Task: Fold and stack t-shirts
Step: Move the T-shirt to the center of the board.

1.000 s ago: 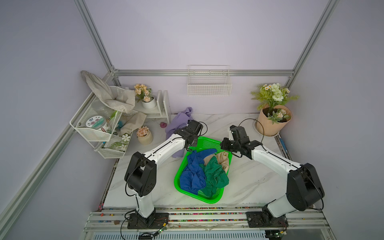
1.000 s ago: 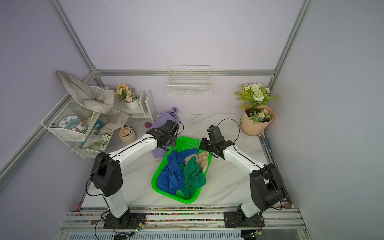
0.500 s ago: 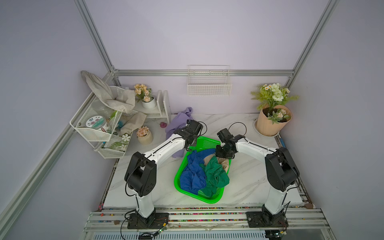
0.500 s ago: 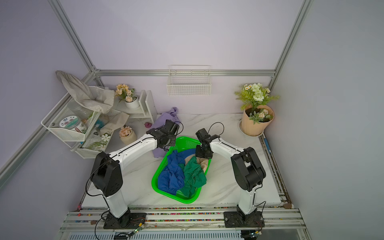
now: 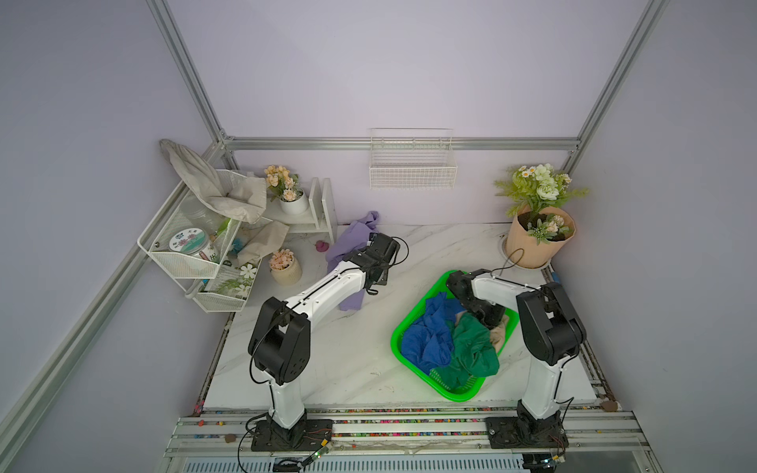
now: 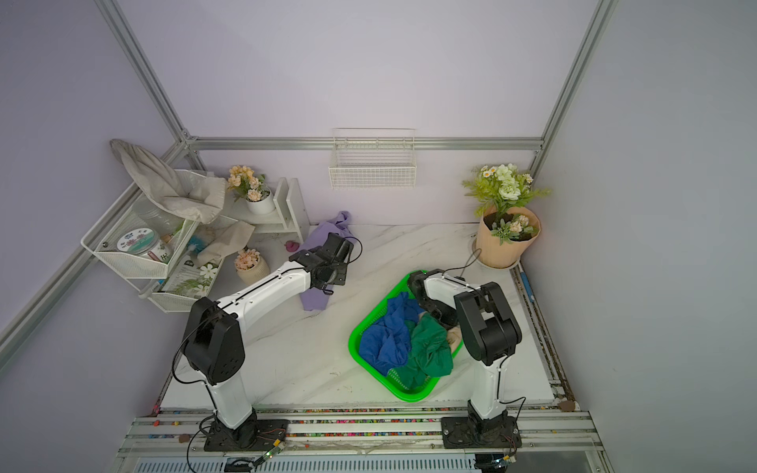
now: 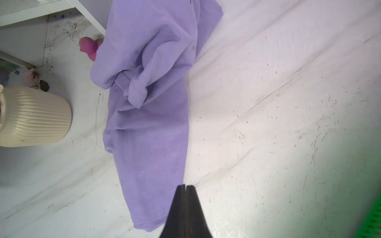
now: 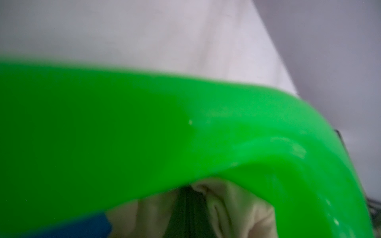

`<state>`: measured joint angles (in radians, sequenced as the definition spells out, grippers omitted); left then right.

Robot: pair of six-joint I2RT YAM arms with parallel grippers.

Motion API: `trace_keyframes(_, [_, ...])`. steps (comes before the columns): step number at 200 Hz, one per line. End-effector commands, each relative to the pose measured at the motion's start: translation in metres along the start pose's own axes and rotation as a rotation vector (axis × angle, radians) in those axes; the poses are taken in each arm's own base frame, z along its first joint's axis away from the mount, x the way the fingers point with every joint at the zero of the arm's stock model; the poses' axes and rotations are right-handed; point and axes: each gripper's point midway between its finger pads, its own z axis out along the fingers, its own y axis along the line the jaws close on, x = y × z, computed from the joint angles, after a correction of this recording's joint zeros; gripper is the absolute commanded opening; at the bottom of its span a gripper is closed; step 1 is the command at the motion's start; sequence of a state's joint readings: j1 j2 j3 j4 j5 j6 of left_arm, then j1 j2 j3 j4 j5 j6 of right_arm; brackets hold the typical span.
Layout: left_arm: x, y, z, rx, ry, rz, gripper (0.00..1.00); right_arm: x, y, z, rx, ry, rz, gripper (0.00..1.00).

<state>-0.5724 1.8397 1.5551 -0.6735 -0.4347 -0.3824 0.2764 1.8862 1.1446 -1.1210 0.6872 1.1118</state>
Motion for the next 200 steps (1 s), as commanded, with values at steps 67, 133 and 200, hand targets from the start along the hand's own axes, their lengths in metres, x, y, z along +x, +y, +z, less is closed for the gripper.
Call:
trace_keyframes(67, [-0.031,0.0,-0.005,0.039,-0.053,-0.022,0.0,-0.053,-0.128,-0.03,0.101,-0.055,0.333,0.0])
trace_keyframes(133, [-0.014,-0.003,0.007,0.039,-0.004,-0.059,0.0,0.006,0.073,-0.259,-1.387,-0.073,-0.332,0.0])
trace_keyframes(200, [0.005,-0.004,0.018,0.026,0.049,-0.053,0.0,0.138,0.09,-0.27,-1.316,0.103,-0.976,0.0])
